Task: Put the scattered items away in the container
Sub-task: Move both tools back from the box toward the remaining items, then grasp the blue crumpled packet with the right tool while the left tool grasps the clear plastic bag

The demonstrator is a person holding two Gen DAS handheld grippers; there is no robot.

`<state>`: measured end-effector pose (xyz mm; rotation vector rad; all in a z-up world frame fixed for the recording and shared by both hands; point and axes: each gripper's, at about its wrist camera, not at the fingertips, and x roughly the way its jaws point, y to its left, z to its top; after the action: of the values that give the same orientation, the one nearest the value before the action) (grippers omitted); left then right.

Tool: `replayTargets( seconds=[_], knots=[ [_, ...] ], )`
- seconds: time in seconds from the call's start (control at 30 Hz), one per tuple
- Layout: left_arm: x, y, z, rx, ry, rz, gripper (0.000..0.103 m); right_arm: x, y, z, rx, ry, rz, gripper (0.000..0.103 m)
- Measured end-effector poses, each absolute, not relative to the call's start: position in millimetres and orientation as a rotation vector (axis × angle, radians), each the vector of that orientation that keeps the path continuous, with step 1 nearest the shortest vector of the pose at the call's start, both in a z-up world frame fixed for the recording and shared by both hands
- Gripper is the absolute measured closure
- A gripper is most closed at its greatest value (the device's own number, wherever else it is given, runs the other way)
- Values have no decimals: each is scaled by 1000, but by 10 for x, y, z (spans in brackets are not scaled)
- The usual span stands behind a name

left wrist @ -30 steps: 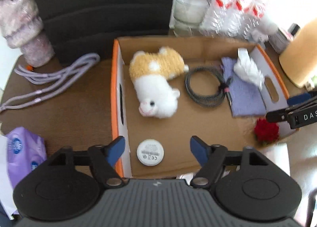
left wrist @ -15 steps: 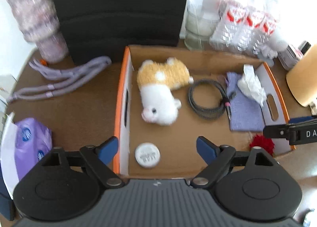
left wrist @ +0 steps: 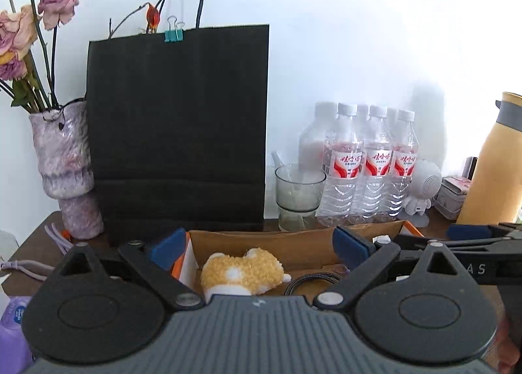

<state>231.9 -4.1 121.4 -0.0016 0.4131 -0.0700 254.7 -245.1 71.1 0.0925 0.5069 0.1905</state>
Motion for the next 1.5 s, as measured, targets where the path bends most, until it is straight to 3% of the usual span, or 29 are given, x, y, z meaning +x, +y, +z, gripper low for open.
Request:
replayTargets(
  seconds=[0.27, 0.43, 0.6, 0.7, 0.83, 0.87, 0.97, 1.0, 1.13, 1.2, 1.23, 1.37, 1.5],
  knots=[
    [1426, 97, 1413, 34, 320, -82, 0, 1925, -2501, 988, 62, 465, 195, 12],
    [385, 197, 1280, 30, 294, -87, 0, 966, -2550, 972, 15, 498, 224, 10],
    [-750, 196, 858, 41, 208, -82, 0, -260, -2606, 583, 30, 423, 209, 6],
    [-866, 127, 605, 17, 339, -167, 0, -626, -2648, 215, 104, 482, 207, 6],
    [-685, -34, 463, 110, 364, -142, 0, -535, -2497, -10, -10, 537, 192, 16],
    [-611, -49, 446, 112, 365, -154, 2, -494, -2473, -17, -34, 527, 185, 16],
    [-352, -62, 368, 88, 425, -192, 27, -299, -2419, -77, -62, 573, 172, 19],
    [-288, -58, 336, 83, 437, -194, 34, -248, -2425, -96, -55, 584, 169, 25],
    [-167, -79, 245, 109, 431, -198, 40, -137, -2412, -146, -38, 608, 186, 42],
    [-178, -86, 220, 119, 439, -208, 62, -116, -2380, -169, -50, 616, 189, 54],
    [-193, -93, 215, 127, 443, -207, 66, -101, -2367, -182, -56, 625, 193, 61],
    [-324, -120, 226, 189, 411, -241, 67, -54, -2371, -207, -45, 650, 195, 63],
    [-300, -146, 152, 214, 448, -259, 61, -13, -2390, -251, -29, 665, 199, 66]
  ],
)
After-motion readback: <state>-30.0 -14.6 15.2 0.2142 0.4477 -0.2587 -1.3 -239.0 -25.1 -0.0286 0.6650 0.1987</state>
